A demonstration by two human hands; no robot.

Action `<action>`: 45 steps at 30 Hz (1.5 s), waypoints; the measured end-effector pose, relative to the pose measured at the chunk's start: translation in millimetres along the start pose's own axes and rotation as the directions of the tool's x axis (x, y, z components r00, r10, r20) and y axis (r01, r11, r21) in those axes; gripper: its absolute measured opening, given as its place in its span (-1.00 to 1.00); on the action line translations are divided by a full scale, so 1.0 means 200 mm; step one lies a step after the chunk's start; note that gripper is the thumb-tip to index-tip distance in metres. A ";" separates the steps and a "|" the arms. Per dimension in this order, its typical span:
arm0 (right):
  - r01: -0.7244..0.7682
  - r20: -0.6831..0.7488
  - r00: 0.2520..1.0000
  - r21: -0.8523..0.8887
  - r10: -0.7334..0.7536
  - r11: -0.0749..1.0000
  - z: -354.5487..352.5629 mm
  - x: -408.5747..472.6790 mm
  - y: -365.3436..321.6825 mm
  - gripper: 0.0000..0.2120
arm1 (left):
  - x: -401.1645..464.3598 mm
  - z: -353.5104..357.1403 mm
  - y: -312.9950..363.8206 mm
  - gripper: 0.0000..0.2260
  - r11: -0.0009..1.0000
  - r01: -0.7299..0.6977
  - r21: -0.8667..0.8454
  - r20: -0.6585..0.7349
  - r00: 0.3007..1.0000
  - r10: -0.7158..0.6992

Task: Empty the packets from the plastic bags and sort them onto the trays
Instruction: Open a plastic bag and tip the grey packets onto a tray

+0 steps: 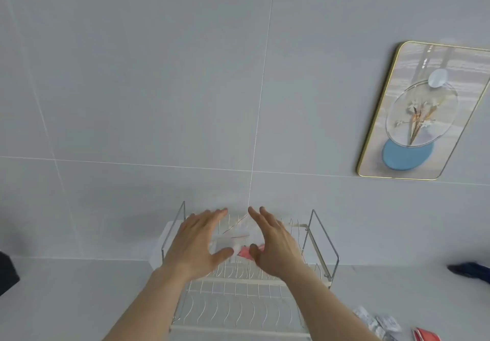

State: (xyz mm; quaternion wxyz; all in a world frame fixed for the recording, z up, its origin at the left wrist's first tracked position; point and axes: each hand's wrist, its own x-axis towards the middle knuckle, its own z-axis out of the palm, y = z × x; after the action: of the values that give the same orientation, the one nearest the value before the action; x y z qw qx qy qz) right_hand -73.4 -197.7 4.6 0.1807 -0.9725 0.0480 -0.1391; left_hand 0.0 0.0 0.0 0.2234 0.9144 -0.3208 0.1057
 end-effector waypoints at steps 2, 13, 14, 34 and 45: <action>-0.002 0.009 1.000 0.010 0.002 1.000 0.03 0.00 -0.01 -0.22 | -0.02 0.02 0.00 -0.27 1.000 0.015 -0.009 0.030 0.999 -0.015; -0.027 -0.130 0.991 0.117 0.043 0.993 0.20 -0.03 0.01 -0.89 | -0.07 0.12 0.00 -0.96 0.997 0.077 -0.024 -0.004 0.997 -0.077; -0.032 -0.142 0.988 0.147 0.053 0.989 0.21 -0.02 0.00 -0.92 | -0.07 0.11 0.01 -0.93 0.997 0.072 -0.029 -0.021 0.997 -0.073; -0.013 -0.186 0.908 0.883 0.374 0.469 -0.44 -0.25 -0.02 -0.80 | 0.05 -0.22 0.48 -0.86 0.756 -0.060 -0.652 -0.081 0.997 0.008; -0.334 0.030 0.851 0.800 0.524 0.498 -0.01 -0.76 0.23 -0.88 | -0.43 0.28 0.49 -0.96 0.605 0.368 -0.707 0.398 0.913 -0.090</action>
State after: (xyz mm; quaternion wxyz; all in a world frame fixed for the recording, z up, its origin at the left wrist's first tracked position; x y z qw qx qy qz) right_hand -221.3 -220.0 -49.2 0.6071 -0.7292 0.2435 -0.2012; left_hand -124.9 -48.1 -44.3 0.5468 0.7692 -0.2453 -0.2218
